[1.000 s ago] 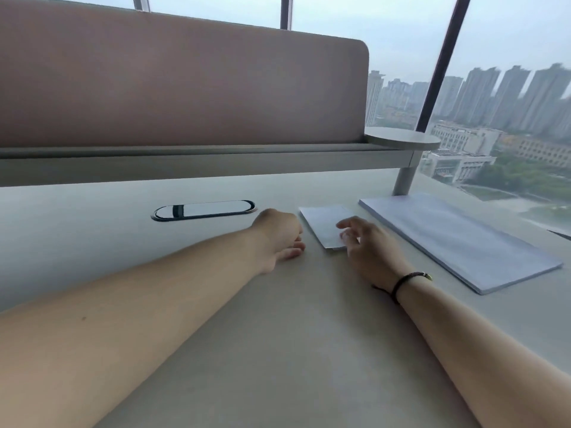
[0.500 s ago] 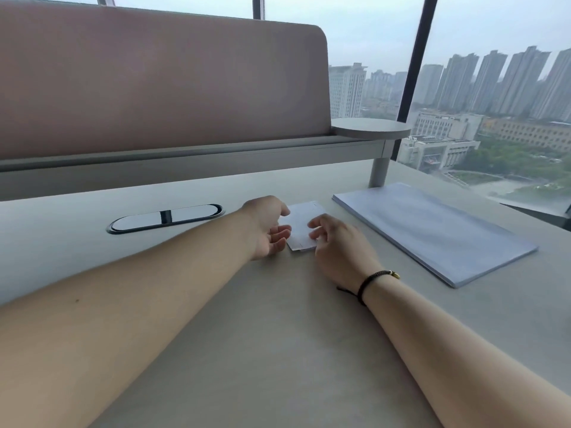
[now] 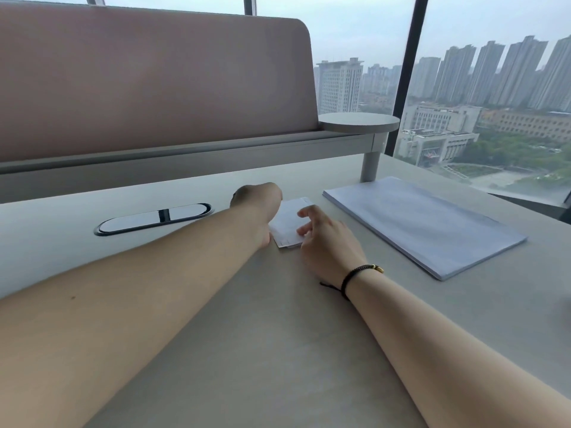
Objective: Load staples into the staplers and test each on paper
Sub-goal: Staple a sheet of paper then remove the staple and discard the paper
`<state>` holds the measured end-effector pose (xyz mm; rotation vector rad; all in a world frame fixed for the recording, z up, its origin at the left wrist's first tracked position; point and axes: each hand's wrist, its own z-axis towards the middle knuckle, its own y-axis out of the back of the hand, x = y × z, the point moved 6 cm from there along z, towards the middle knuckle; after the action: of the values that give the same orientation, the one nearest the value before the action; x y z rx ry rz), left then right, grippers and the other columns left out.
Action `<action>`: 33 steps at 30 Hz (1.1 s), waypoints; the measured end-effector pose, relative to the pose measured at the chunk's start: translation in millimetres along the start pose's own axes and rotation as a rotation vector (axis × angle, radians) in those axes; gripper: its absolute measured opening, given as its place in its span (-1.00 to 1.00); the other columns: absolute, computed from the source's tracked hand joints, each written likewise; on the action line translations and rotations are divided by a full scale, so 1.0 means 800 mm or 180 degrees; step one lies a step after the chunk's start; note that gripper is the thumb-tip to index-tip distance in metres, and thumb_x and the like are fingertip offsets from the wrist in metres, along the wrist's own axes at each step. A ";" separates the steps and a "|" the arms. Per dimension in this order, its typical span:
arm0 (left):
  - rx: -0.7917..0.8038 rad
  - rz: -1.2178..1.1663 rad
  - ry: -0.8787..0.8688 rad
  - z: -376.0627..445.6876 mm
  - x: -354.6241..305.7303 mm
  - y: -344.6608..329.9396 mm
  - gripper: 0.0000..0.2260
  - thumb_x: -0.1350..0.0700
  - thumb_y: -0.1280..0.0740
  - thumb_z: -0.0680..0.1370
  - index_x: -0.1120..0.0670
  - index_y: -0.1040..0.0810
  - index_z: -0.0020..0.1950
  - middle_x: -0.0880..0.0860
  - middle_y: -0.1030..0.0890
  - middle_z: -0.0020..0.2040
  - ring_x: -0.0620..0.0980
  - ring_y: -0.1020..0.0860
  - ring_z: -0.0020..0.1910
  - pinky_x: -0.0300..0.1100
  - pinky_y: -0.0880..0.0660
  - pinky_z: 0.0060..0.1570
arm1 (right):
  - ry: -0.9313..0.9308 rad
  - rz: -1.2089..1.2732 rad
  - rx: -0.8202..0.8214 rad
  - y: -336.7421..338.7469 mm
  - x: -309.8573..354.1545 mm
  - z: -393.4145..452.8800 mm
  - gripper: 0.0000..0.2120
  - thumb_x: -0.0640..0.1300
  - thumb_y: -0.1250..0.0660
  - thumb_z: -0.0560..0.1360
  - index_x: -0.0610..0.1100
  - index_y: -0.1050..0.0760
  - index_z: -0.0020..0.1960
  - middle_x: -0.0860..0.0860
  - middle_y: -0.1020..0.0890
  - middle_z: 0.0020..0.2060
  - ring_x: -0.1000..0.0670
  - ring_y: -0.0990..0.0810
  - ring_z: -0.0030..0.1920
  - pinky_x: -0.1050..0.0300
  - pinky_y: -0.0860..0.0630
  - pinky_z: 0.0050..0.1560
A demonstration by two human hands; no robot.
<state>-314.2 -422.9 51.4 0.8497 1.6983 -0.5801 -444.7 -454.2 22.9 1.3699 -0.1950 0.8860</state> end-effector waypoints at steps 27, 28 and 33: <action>0.0402 0.0638 -0.0381 0.000 0.007 -0.003 -0.70 0.44 -0.41 0.22 0.31 -0.62 -0.07 0.27 -0.68 -0.02 0.25 -0.70 -0.14 0.13 -0.67 -0.13 | -0.0169 0.0491 -0.0323 0.016 -0.005 -0.003 -0.55 -0.26 -0.12 0.47 0.01 -0.39 0.33 0.00 -0.58 0.23 -0.09 -0.52 0.20 0.08 -0.45 0.09; 0.0436 0.0579 -0.0427 -0.004 0.002 -0.001 -0.79 0.45 -0.40 0.33 0.27 -0.62 -0.07 0.23 -0.68 -0.01 0.22 -0.70 -0.11 0.08 -0.67 -0.13 | -0.0226 0.0562 -0.0485 0.019 -0.008 -0.002 -0.54 -0.28 -0.10 0.48 0.00 -0.39 0.33 -0.03 -0.56 0.24 -0.10 -0.50 0.20 0.08 -0.44 0.09; 0.0680 0.0344 -0.0494 -0.022 -0.012 0.033 -0.85 0.40 -0.33 0.53 0.23 -0.57 0.05 0.20 -0.68 0.03 0.10 -0.69 -0.16 -0.16 -0.65 -0.34 | -0.0378 0.1575 -0.1095 0.035 -0.020 -0.003 -0.71 -0.12 -0.08 0.60 0.03 -0.41 0.26 0.03 -0.59 0.16 -0.04 -0.54 0.12 0.11 -0.38 0.05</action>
<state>-302.4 -395.8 66.7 1.0149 1.4582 -0.7431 -474.4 -460.2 34.1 1.0638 -0.7679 1.1168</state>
